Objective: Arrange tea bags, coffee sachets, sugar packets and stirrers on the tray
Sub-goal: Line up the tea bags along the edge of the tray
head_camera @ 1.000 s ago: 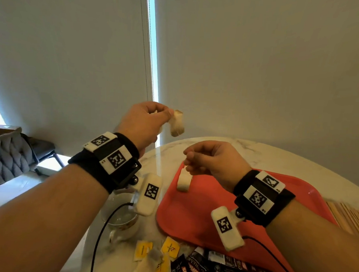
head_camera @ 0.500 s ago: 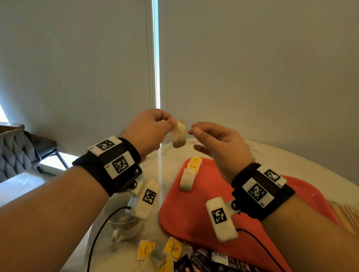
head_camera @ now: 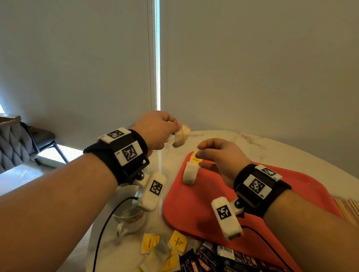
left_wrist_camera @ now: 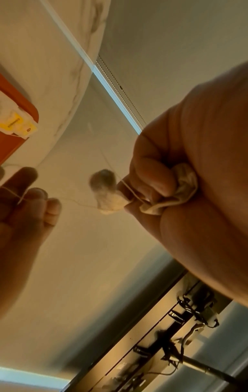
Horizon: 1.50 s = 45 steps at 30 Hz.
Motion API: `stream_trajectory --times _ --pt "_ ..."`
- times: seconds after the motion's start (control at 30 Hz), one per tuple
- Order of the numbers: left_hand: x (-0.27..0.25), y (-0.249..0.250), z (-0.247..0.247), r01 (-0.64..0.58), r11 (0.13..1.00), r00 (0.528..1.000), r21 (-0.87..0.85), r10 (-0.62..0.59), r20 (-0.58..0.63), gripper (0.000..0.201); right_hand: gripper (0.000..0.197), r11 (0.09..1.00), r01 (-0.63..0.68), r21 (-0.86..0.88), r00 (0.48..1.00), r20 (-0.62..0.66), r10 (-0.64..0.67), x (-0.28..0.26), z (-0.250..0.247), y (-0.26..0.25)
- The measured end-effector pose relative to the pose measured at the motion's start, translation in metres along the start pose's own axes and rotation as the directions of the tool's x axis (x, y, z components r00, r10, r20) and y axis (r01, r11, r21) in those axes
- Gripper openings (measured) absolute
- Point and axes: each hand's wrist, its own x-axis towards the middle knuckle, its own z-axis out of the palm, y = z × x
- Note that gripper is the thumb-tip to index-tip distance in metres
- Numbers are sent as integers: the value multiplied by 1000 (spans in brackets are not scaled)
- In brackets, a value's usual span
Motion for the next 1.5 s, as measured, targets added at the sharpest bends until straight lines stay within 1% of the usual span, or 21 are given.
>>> stream_trajectory --times 0.07,0.1,0.17,0.27,0.37,0.43,0.5,0.53,0.6,0.7,0.77,0.8,0.87,0.93,1.1,1.2,1.3,1.37,1.5 --pt "0 1 2 -20 1000 999 14 19 42 10 18 994 34 101 998 53 -39 -2 3 -3" --pt "0 1 4 -26 999 998 29 24 61 11 19 992 52 116 996 71 -61 -3 5 -5" --pt "0 0 7 -29 998 995 53 24 94 12 21 993 81 82 992 89 -88 -5 9 -8" --pt "2 -3 8 -24 998 993 59 16 120 10 17 995 73 70 991 110 -81 -10 14 -13" --pt "4 -8 7 -18 997 994 81 8 113 11 13 992 35 122 995 93 -47 -12 15 -17" --pt "5 -11 8 -8 995 993 99 -3 116 11 11 995 47 82 995 89 -54 -12 16 -16" --pt "6 -12 10 2 993 993 121 -16 117 12 20 997 74 -25 995 68 -72 -10 17 -12" --pt "6 -13 10 8 993 993 121 -22 113 13 24 996 66 -64 997 45 -64 -8 17 -9" --pt "8 -13 10 17 996 996 90 -25 81 17 26 994 3 -105 1000 4 -2 -5 17 -1" --pt "11 -13 6 38 999 999 19 -38 22 22 19 977 -147 -155 989 -24 145 -1 14 15" --pt "11 -14 4 57 998 998 -23 -57 24 25 15 948 -237 -214 971 -81 225 2 11 26" --pt "11 -14 3 62 997 998 -38 -61 29 25 14 930 -262 -258 964 -113 241 4 11 31" --pt "11 -16 4 65 996 997 -53 -63 37 25 12 899 -277 -338 959 -153 238 6 11 37" --pt "10 -16 4 70 996 997 -60 -67 46 24 11 886 -297 -355 954 -153 258 6 15 40" --pt "7 -15 6 71 993 996 -95 -65 64 19 11 863 -354 -360 935 -126 331 8 19 40" --pt "6 -16 7 75 993 996 -89 -69 63 20 8 864 -393 -315 919 -100 382 4 18 34" --pt "6 -16 6 89 991 995 -99 -84 59 22 7 862 -404 -307 915 -126 384 2 16 32" --pt "5 -14 6 127 983 991 -134 -119 67 24 6 861 -419 -287 908 -150 392 3 17 32" --pt "3 -14 7 256 932 967 -255 -241 87 29 12 864 -447 -231 894 -132 428 0 21 32"
